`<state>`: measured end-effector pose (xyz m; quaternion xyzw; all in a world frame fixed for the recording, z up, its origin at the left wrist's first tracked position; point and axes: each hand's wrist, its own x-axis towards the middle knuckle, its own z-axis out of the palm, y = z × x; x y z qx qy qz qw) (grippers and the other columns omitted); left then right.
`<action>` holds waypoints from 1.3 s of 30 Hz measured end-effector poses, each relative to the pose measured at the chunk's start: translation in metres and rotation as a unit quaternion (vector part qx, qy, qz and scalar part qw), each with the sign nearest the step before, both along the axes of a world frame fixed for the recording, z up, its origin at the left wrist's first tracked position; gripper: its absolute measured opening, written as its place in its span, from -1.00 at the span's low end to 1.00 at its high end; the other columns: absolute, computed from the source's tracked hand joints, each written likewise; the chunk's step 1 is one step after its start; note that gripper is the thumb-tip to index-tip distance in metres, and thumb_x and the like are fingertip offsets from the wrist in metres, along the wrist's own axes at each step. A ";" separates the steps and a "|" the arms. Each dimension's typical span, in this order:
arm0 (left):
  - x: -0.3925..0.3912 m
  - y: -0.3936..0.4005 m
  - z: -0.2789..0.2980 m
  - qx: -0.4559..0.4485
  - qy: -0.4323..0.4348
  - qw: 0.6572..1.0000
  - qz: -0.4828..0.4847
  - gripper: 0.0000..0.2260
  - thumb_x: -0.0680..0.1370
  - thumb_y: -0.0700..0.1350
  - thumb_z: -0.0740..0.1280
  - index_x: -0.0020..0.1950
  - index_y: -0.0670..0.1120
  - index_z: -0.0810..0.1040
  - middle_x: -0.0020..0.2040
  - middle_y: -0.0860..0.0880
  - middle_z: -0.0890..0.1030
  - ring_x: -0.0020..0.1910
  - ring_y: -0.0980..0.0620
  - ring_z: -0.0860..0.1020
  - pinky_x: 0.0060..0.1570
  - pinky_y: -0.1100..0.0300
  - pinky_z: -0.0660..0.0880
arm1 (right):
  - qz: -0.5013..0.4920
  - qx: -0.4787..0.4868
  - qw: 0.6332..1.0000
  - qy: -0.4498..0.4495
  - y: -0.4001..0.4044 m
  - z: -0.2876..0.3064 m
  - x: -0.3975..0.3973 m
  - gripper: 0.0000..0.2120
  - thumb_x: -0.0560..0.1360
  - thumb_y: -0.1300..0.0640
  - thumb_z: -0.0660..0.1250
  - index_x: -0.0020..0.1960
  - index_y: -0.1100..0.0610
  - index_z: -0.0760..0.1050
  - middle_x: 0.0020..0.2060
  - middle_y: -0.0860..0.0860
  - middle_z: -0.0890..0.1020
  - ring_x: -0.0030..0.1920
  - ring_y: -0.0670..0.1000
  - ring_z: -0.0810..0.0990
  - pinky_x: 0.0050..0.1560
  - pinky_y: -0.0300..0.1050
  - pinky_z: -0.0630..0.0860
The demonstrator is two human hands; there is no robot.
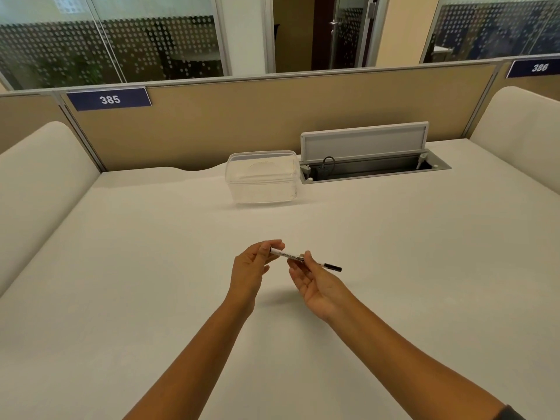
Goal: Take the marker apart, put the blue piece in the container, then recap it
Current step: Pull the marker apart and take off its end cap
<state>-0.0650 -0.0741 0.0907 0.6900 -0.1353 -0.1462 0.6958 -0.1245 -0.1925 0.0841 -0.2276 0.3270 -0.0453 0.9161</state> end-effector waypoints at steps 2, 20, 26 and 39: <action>0.002 0.000 0.000 0.012 0.020 0.999 0.042 -0.78 0.57 0.00 0.21 -0.09 0.02 0.63 -0.04 0.03 0.68 -0.01 0.10 0.62 -0.06 0.21 0.47 | -0.001 0.017 1.000 -0.007 -0.001 0.002 -0.001 -0.91 0.48 0.27 0.32 -0.10 0.32 0.52 -0.28 0.20 0.70 -0.26 0.07 0.70 -0.24 -0.11 0.65; 0.012 0.004 0.003 0.074 0.074 0.994 0.019 -0.86 0.47 -0.10 0.40 -0.20 -0.17 0.56 -0.32 -0.07 0.67 -0.36 0.03 0.67 -0.41 0.29 0.56 | -0.059 0.039 0.997 -0.030 -0.010 -0.001 0.006 -0.83 0.56 0.35 0.15 -0.19 0.24 0.39 -0.17 0.19 0.57 -0.16 0.16 0.63 -0.14 0.10 0.62; 0.013 0.001 0.007 0.222 0.041 0.972 -0.066 -0.65 0.55 0.06 0.24 -0.33 -0.15 0.50 -0.48 -0.03 0.61 -0.43 0.04 0.64 -0.34 0.23 0.58 | -0.077 0.043 0.995 -0.048 -0.015 -0.004 0.007 -0.87 0.57 0.38 0.09 -0.07 0.25 0.38 -0.12 0.21 0.50 -0.10 0.23 0.60 0.03 0.25 0.47; 0.006 0.000 0.004 0.336 -0.096 0.936 -0.049 -0.71 0.59 0.02 0.17 -0.23 -0.08 0.50 -0.35 -0.01 0.61 -0.37 0.00 0.63 -0.32 0.20 0.47 | -0.088 0.019 0.995 -0.050 -0.017 -0.002 0.008 -0.87 0.58 0.38 0.07 -0.05 0.24 0.37 -0.16 0.19 0.48 -0.11 0.19 0.57 0.10 0.23 0.45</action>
